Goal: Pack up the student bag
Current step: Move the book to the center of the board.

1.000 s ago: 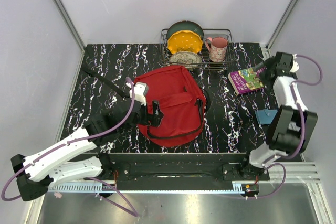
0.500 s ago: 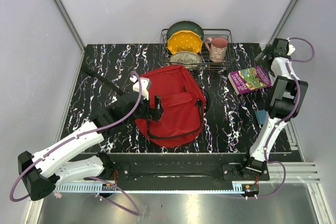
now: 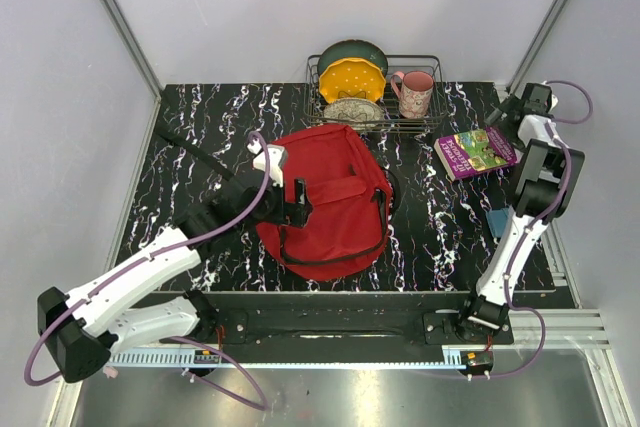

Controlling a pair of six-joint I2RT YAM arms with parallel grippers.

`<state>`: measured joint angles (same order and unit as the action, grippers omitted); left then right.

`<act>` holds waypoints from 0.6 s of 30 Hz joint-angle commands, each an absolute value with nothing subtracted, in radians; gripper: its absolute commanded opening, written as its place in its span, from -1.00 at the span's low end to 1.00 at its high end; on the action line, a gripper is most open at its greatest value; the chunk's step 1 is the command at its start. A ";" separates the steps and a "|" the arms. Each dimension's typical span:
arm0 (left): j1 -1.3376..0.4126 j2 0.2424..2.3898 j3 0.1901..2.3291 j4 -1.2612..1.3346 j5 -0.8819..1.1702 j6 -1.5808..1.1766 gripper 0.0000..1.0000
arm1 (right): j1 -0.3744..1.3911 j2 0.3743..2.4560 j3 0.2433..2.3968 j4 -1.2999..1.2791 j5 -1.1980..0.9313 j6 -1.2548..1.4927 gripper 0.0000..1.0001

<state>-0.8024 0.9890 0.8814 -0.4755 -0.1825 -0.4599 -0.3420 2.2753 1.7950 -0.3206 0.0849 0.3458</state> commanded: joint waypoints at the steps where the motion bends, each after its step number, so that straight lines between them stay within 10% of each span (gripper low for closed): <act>1: -0.793 1.002 0.907 -0.417 -0.137 -0.442 0.98 | -0.373 2.240 1.746 -0.276 -0.058 0.336 0.99; 18: -0.790 1.229 1.046 -0.226 0.029 -0.454 0.98 | -0.373 1.910 1.278 -0.207 -0.219 0.338 0.66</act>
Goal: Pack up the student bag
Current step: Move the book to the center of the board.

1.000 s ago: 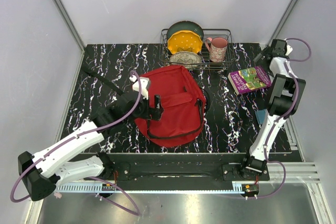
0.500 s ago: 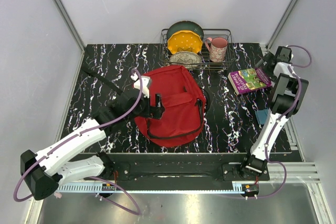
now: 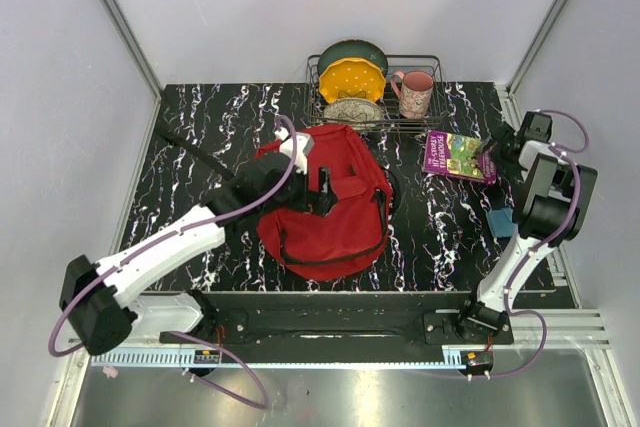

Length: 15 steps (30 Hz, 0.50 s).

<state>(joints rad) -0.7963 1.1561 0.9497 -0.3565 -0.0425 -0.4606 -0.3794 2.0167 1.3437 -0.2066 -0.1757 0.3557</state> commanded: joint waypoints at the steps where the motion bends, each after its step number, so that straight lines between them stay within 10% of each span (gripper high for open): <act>1: -0.790 1.273 1.078 -0.203 0.050 -0.456 0.98 | -0.373 1.898 1.244 -0.207 -0.227 0.336 0.65; 6: -0.790 1.420 1.204 -0.164 0.124 -0.460 0.98 | -0.373 1.850 1.160 -0.176 -0.314 0.336 0.64; 15: -0.805 1.585 1.325 -0.133 0.224 -0.512 0.98 | -0.373 1.812 1.080 -0.144 -0.405 0.380 -0.16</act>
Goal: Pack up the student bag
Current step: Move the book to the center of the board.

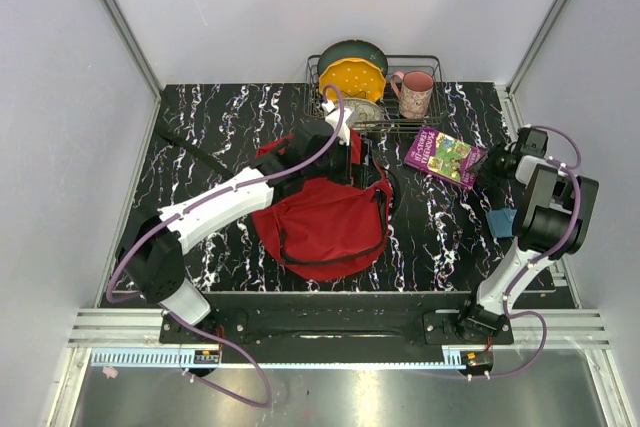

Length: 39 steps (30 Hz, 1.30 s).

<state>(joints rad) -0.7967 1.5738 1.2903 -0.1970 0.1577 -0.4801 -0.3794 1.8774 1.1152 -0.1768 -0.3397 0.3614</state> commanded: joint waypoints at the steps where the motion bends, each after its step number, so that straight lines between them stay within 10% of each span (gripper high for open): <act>1: -0.808 1.580 1.303 -0.123 0.224 -0.515 0.98 | -0.373 1.810 1.068 -0.144 -0.408 0.385 -0.21; 6: -0.813 1.548 1.226 -0.095 0.222 -0.545 0.98 | -0.373 1.784 1.034 -0.121 -0.433 0.394 -1.00; 34: -0.819 1.770 1.468 -0.081 0.351 -0.407 0.98 | -0.373 0.967 0.494 -0.380 -0.534 0.577 -1.00; 39: -0.818 1.969 1.676 -0.119 0.454 -0.362 0.98 | -0.373 0.994 0.500 -0.411 -0.503 0.623 0.08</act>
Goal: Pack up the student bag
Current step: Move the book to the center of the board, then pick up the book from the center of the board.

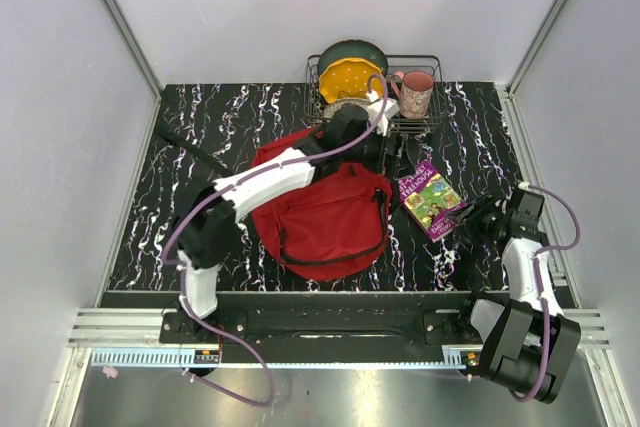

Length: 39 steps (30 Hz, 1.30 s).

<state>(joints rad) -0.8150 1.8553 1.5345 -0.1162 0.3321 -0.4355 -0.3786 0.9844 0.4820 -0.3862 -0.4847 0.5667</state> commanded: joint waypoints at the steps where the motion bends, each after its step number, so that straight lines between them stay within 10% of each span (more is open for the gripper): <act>1: -0.819 1.997 1.705 -0.124 0.466 -0.359 0.98 | -0.371 0.997 0.497 -0.399 -0.502 0.636 0.17; 11: -0.822 2.171 1.872 -0.204 0.443 -0.388 0.98 | -0.373 0.923 0.627 -0.424 -0.278 0.612 0.78; 25: -0.982 1.908 1.487 0.012 0.314 -0.803 0.98 | -0.373 1.422 0.902 -0.247 -0.388 0.460 0.81; 39: -1.014 2.089 1.460 0.095 0.333 -0.934 0.98 | -0.373 1.637 0.963 -0.207 -0.494 0.425 0.82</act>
